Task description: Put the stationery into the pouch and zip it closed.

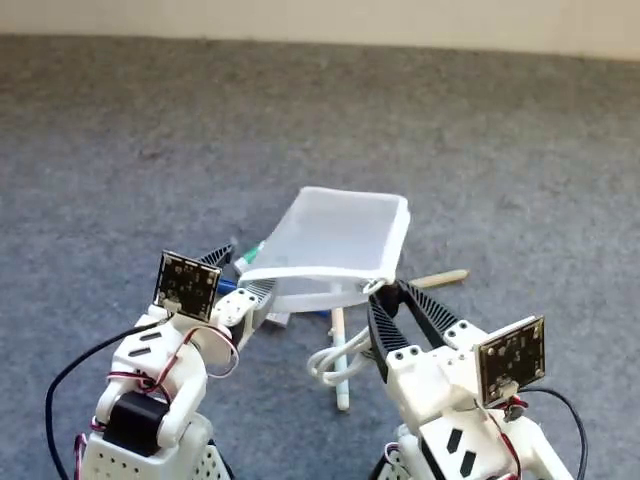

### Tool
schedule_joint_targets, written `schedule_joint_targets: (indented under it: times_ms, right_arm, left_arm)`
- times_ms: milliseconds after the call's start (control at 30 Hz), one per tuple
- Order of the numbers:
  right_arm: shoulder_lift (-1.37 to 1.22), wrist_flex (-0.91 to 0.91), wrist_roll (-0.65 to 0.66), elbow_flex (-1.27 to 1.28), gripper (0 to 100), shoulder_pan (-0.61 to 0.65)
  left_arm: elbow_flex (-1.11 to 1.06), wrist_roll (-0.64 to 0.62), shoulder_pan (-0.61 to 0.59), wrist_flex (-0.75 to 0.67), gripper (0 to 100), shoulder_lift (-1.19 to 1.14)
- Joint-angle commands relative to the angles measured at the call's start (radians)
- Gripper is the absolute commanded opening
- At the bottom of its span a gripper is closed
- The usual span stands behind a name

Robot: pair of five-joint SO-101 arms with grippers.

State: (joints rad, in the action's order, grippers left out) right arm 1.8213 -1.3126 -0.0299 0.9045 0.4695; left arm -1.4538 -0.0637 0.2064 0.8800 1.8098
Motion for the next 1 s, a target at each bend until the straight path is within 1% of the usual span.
schedule_joint_targets:
  times_ms: [0, 100, 200, 267, 400, 467, 500, 667, 900, 967]
  right_arm:
    - [0.001, -0.001, -0.005, -0.048, 0.5, 0.012]
    - [0.001, -0.001, -0.005, -0.050, 0.5, 0.012]
    - [0.001, -0.001, -0.005, -0.050, 0.5, 0.012]
    - [0.001, -0.001, -0.005, -0.048, 0.5, 0.012]
    - [0.001, 0.002, -0.005, -0.047, 0.6, 0.012]
    - [0.001, 0.002, -0.005, -0.048, 1.5, 0.012]
    - [0.001, -0.001, -0.005, -0.050, 3.5, 0.012]
    - [0.001, -0.004, -0.005, -0.042, 18.3, 0.010]
    - [0.001, -0.028, -0.005, -0.042, 19.4, 0.010]
    - [0.001, -0.027, -0.005, -0.042, 19.5, 0.010]
  left_arm:
    - [-0.013, -0.002, 0.019, -0.017, 18, -0.007]
    - [-0.027, 0.031, 0.019, -0.008, 15, -0.007]
    - [-0.021, 0.032, 0.025, 0.018, 13, -0.007]
    - [-0.010, 0.037, 0.041, 0.026, 9, -0.007]
    - [0.031, 0.084, 0.077, 0.061, 1, -0.007]
    - [0.056, 0.089, 0.082, 0.064, 1, -0.007]
    - [0.071, 0.089, 0.082, 0.064, 1, -0.007]
    - [0.124, 0.091, 0.082, 0.068, 1, -0.007]
    - [0.128, 0.091, 0.077, 0.068, 1, -0.007]
    - [0.131, 0.117, 0.076, 0.068, 1, -0.007]
